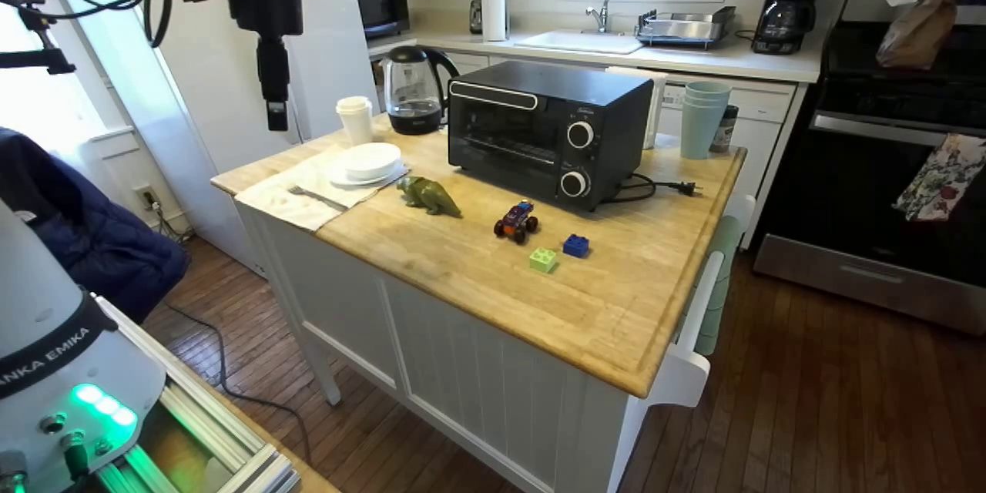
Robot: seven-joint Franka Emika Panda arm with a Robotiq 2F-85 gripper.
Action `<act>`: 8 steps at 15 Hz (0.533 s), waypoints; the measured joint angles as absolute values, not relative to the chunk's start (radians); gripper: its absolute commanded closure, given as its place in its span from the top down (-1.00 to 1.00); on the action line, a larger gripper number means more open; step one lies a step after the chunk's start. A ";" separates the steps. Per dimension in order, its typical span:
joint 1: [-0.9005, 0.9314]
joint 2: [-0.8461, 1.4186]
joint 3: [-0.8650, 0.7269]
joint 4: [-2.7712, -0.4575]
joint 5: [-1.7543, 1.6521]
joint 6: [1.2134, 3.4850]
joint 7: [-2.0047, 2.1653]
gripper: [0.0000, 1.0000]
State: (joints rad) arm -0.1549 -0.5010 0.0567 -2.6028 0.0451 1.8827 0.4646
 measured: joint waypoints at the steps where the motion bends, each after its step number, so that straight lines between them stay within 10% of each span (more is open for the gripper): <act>1: -0.157 -0.499 0.057 -2.603 0.045 1.891 0.483 1.00; 8: -0.259 -0.369 0.037 -2.598 -0.021 2.075 0.704 1.00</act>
